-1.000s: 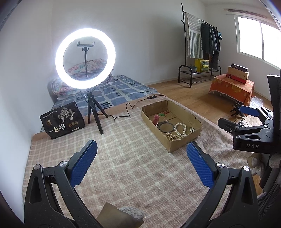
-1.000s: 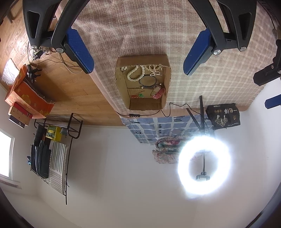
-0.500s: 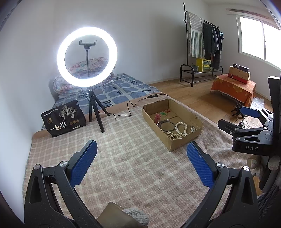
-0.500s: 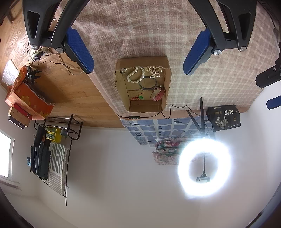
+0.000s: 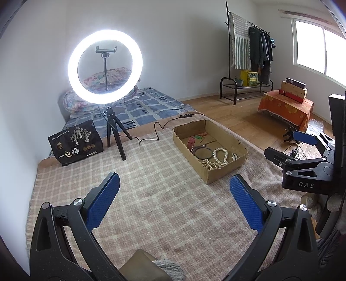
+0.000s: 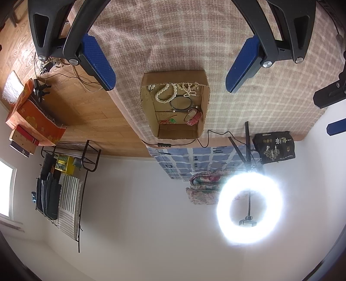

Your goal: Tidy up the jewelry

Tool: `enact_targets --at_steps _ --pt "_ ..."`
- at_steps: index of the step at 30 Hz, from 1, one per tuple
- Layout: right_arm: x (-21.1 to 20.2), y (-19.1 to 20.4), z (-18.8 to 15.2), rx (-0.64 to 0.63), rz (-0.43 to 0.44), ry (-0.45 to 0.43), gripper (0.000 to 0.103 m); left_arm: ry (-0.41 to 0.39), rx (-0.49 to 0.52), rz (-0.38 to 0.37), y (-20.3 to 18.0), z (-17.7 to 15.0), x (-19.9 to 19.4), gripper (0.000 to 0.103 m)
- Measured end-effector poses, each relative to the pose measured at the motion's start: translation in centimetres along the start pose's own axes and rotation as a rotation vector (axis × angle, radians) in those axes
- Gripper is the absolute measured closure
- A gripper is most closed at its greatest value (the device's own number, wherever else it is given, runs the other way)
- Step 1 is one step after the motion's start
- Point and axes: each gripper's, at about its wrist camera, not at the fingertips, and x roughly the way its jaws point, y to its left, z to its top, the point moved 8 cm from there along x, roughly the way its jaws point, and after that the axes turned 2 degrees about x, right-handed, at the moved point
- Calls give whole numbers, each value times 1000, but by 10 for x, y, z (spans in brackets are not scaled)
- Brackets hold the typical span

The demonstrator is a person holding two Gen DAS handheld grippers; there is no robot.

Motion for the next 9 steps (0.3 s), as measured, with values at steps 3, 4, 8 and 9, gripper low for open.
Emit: enact_targets --at_steps 3,4,8,9 --pt "0 0 0 1 0 0 0 0 2 0 0 0 0 0" --pt "0 0 0 1 0 1 0 -7 7 5 -1 -1 -1 0" --pt "-1 0 0 1 1 1 0 -23 14 27 -1 0 -3 0" --pt "-1 0 0 1 0 0 0 -21 16 26 -2 -1 -3 0"
